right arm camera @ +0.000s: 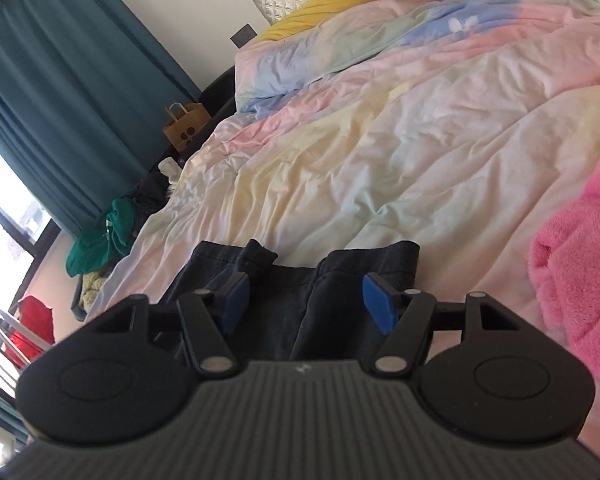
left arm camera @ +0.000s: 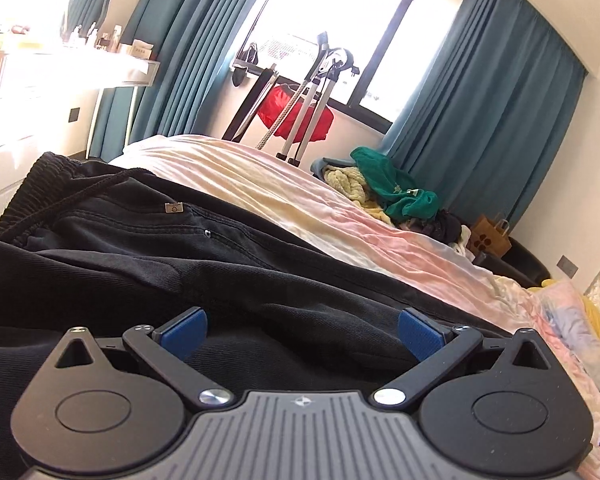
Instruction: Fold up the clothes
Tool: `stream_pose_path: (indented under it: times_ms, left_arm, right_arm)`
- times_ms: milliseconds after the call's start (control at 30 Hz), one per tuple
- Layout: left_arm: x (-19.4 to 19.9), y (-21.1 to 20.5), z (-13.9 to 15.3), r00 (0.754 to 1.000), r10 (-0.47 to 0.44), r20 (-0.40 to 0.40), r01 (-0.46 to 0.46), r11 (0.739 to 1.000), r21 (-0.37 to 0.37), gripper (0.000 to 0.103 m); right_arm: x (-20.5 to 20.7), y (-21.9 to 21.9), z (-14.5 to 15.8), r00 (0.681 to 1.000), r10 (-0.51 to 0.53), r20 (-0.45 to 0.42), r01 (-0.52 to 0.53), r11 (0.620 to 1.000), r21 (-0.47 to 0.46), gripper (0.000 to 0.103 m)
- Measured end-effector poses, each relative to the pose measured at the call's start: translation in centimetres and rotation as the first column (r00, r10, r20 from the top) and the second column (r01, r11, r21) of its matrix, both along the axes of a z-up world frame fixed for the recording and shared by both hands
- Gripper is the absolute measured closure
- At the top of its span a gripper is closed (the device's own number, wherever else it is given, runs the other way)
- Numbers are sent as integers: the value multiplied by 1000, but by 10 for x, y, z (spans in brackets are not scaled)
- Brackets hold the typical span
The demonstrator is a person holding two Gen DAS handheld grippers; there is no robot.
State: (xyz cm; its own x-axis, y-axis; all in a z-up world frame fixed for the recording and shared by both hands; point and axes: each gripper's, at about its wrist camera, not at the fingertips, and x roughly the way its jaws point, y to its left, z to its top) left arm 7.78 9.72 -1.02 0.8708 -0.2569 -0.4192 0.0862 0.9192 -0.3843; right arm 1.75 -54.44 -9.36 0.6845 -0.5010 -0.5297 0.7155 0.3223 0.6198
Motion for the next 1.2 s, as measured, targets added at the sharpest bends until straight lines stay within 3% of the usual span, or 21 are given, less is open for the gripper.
stream_pose_path:
  times_ms: [167, 300, 433, 467, 533, 600, 733, 867, 1033, 1100, 1200]
  left_arm:
    - [-48, 23, 28, 1000, 30, 6, -30, 999, -31, 0]
    - [-78, 65, 59, 1000, 26, 14, -25, 996, -89, 0]
    - [-104, 117, 68, 992, 120, -24, -122, 987, -104, 0]
    - [-110, 131, 65, 988, 145, -50, -151, 978, -142, 0]
    - [-122, 159, 59, 976, 190, -107, -209, 954, -215, 0]
    - [-135, 187, 52, 959, 230, -166, -270, 921, -283, 0]
    - [-159, 242, 39, 912, 291, -290, -392, 828, -400, 0]
    - [-167, 268, 16, 867, 305, -394, -472, 756, -454, 2]
    - [-143, 268, -18, 830, 204, -519, -493, 704, -511, 9]
    - [-130, 267, -33, 804, 192, -562, -522, 680, -515, 15]
    - [-118, 260, -52, 780, 164, -604, -550, 640, -537, 34]
  right_arm:
    - [-20, -18, -37, 1000, -26, 3, 24, 973, 229, 38]
    - [-26, -28, -65, 998, -27, 49, 8, 937, 349, 49]
    - [-15, -31, -67, 999, 22, 42, -33, 956, 292, 65]
    - [-10, -32, -66, 999, 41, 32, -48, 962, 268, 70]
    - [1, -32, -63, 997, 83, 0, -81, 974, 211, 78]
    - [9, -32, -59, 993, 110, -33, -102, 979, 179, 96]
    - [8, -33, -48, 996, 92, -19, -89, 987, 131, 97]
    - [-2, -36, -38, 999, 34, 24, -37, 993, 113, 97]
    - [-8, -39, -40, 1000, 11, 27, -14, 994, 107, 97]
    - [-8, -36, -37, 999, 20, 35, -23, 996, 82, 97]
    - [-6, -31, -29, 999, 34, 38, -35, 999, 36, 97]
